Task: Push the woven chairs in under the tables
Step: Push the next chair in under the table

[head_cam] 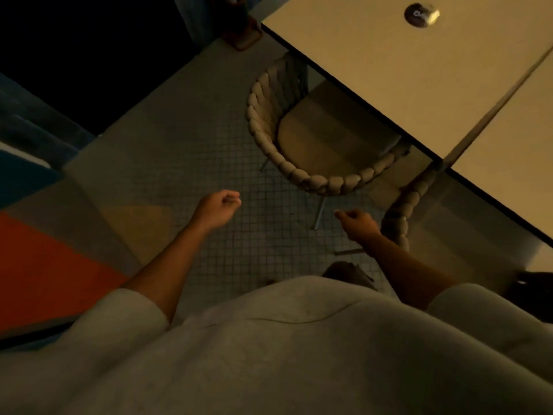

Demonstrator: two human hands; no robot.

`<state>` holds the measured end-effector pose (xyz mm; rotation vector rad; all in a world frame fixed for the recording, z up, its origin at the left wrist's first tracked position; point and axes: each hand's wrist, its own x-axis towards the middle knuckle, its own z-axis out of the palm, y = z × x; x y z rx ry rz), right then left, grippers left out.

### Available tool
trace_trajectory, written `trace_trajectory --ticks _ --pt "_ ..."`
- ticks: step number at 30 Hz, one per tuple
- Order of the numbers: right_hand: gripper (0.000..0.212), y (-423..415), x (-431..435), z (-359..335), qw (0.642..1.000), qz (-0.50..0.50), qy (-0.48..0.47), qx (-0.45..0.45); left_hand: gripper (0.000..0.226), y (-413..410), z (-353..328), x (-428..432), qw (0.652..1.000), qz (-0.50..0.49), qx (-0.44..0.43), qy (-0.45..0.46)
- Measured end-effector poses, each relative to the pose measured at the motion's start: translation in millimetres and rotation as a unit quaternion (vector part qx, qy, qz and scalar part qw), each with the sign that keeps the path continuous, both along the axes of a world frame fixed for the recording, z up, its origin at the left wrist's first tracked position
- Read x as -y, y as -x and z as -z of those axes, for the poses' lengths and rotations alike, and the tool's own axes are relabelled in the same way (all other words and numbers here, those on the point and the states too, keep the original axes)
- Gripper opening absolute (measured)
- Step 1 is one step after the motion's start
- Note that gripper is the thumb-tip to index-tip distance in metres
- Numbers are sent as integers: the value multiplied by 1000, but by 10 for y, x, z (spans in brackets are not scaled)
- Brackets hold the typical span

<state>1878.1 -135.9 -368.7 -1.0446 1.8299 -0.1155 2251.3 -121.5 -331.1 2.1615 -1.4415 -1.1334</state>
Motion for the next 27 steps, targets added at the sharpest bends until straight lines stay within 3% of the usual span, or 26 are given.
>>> trace_trajectory --ticks 3,8,12,16,24,27 --pt "51 -19 205 72 995 100 -11 12 23 7 17 653 999 47 -9 12" --pt "46 25 673 156 978 203 -36 27 22 241 113 1583 994 92 -48 21" --pt "80 95 1060 212 960 266 -68 46 25 397 148 2137 992 105 -62 11" --pt "92 70 1403 327 950 296 -86 51 29 332 239 2638 993 99 -66 15" --pt "91 -157 1726 287 906 405 -125 16 45 -40 392 3674 991 136 2 7" --pt "94 -215 1718 574 871 476 -124 9 56 -130 592 4221 985 168 47 12"
